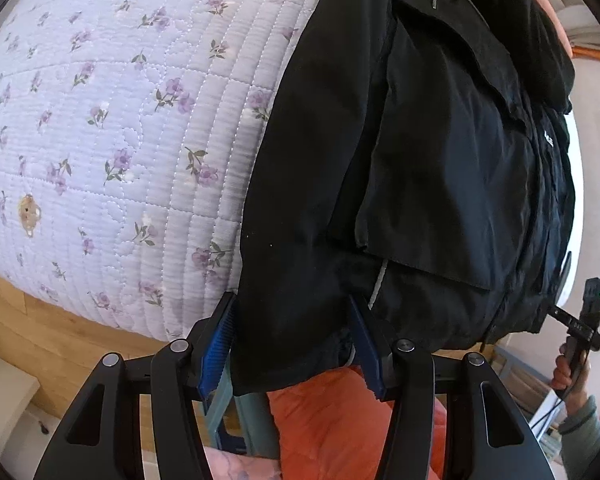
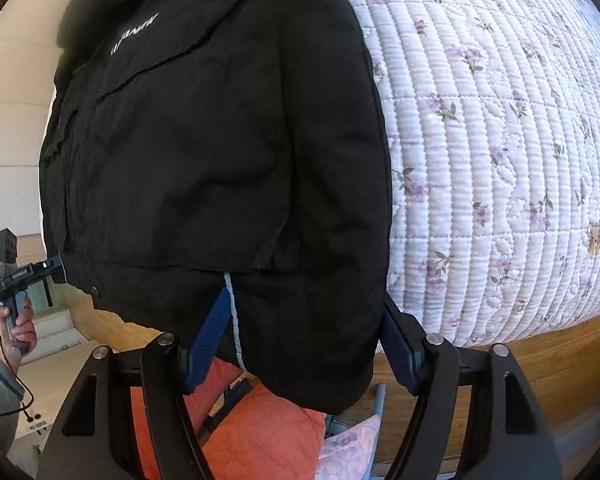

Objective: Fold large clothes
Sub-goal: 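Grasp the jacket hem with both tools and lift it, then fold the held hem over toward the collar with both tools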

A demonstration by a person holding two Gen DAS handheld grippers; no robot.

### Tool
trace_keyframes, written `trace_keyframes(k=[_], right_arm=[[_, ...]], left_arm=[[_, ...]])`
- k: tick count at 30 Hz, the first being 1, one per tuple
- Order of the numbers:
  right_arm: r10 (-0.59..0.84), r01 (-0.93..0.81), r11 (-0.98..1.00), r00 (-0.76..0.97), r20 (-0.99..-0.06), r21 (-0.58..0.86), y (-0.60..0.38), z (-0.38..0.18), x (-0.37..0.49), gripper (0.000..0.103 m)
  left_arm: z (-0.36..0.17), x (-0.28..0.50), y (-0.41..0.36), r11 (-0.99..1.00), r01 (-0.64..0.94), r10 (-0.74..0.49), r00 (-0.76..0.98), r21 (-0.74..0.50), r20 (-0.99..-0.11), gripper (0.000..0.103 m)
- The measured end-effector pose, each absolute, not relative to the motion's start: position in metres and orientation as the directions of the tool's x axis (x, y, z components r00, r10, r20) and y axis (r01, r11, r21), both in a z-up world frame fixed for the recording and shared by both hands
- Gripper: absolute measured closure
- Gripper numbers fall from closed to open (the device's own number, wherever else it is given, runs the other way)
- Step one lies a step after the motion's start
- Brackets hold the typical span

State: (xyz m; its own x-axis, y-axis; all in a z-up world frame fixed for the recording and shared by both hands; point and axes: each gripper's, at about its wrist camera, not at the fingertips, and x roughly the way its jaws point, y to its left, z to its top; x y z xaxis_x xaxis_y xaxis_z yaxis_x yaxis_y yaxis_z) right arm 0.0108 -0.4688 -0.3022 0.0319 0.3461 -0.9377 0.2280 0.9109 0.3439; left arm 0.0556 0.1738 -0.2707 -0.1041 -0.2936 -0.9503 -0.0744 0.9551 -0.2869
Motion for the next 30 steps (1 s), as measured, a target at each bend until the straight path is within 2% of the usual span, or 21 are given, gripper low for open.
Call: trace_keyframes(k=[2, 3, 6, 8, 12, 19, 30], right_arm=[[0.304, 0.203, 0.931, 0.023, -0.952, 0.302, -0.467, -0.299, 0.011, 0.054], [0.297, 0.199, 0.934, 0.026, -0.954, 0.297, -0.461, -0.297, 0.011, 0.067], [0.305, 0.206, 0.929, 0.043, -0.951, 0.307, -0.465, -0.289, 0.006, 0.083], [0.304, 0.196, 0.931, 0.051, -0.951, 0.308, -0.463, -0.280, 0.005, 0.087], [0.282, 0.147, 0.946, 0.057, -0.958, 0.288, -0.456, -0.262, 0.012, 0.090], [0.285, 0.096, 0.952, 0.071, -0.956, 0.291, -0.449, -0.233, 0.023, 0.090], [0.284, 0.044, 0.956, 0.110, -0.952, 0.290, -0.454, -0.209, 0.029, 0.092]], left_arm=[[-0.266, 0.053, 0.168, 0.968, -0.038, -0.249, -0.099, -0.246, -0.963, 0.075], [-0.263, 0.052, 0.166, 0.970, -0.025, -0.241, -0.090, -0.240, -0.966, 0.085], [-0.246, 0.052, 0.147, 0.976, 0.008, -0.216, -0.066, -0.217, -0.974, 0.092], [-0.233, 0.055, 0.138, 0.980, 0.040, -0.191, -0.045, -0.193, -0.981, 0.093], [-0.199, 0.067, 0.113, 0.985, 0.075, -0.158, 0.022, -0.156, -0.987, 0.093], [-0.146, 0.094, 0.079, 0.979, 0.136, -0.174, 0.144, -0.154, -0.974, 0.093], [-0.135, 0.118, 0.082, 0.969, 0.183, -0.205, 0.202, -0.169, -0.958, 0.093]])
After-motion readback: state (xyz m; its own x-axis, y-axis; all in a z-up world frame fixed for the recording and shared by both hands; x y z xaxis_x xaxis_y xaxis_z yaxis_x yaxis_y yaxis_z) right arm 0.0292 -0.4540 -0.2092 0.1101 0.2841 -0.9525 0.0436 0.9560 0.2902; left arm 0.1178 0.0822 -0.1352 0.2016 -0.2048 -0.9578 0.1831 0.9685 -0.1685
